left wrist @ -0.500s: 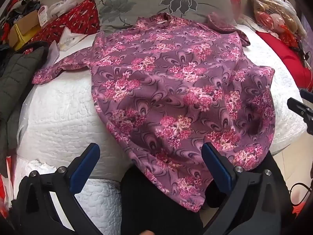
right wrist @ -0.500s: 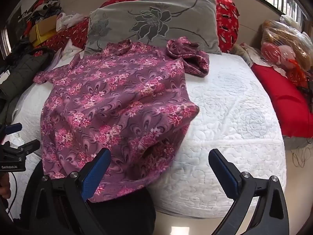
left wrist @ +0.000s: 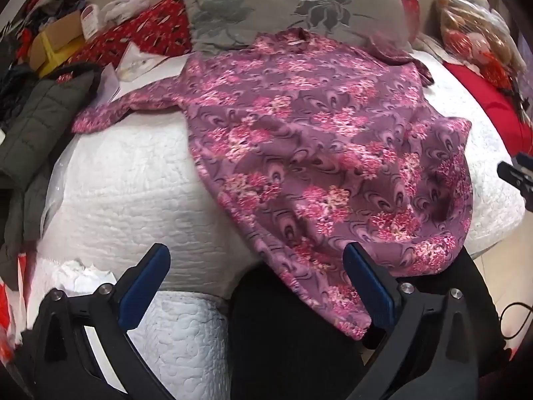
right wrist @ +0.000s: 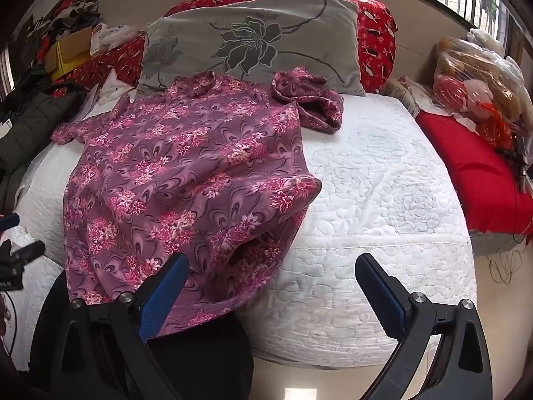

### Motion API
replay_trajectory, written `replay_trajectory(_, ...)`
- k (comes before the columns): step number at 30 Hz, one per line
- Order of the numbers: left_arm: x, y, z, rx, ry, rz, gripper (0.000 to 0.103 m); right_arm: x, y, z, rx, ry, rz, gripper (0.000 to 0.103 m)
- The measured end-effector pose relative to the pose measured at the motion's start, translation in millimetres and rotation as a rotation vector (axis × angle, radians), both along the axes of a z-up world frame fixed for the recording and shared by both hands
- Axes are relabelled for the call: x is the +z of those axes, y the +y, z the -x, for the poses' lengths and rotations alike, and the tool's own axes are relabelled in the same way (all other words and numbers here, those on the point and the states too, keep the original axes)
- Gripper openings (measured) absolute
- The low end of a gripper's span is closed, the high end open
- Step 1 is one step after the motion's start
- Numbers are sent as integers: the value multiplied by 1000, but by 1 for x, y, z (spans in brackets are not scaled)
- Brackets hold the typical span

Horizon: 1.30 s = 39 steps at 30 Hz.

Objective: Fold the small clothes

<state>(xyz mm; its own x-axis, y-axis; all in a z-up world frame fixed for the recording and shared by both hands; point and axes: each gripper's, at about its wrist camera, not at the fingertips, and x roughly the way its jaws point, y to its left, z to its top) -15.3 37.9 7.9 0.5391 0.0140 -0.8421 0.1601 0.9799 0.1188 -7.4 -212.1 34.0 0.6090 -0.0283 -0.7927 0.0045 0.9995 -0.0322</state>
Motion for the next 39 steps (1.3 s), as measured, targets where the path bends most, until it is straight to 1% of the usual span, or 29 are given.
replay_trajectory(3,-7,3,-1,15,18,15,103,-2,-2,1,3,2,1,101)
replay_trajectory(7,-12,-3,-1,5,27,24,103,-7,-7,2,-1,15,-8,100)
replay_trajectory(17,-9,-21,-3,-37,32,39,103,-10,-9,3,0,16,-17,100)
replay_trajectory(32,-11,-24,-6,-43,29,35,103,-12,-8,-4,0,16,-32,99)
replay_trajectory(39,-10,-25,-4,-47,35,47,103,-13,-8,-4,-1,15,-41,99)
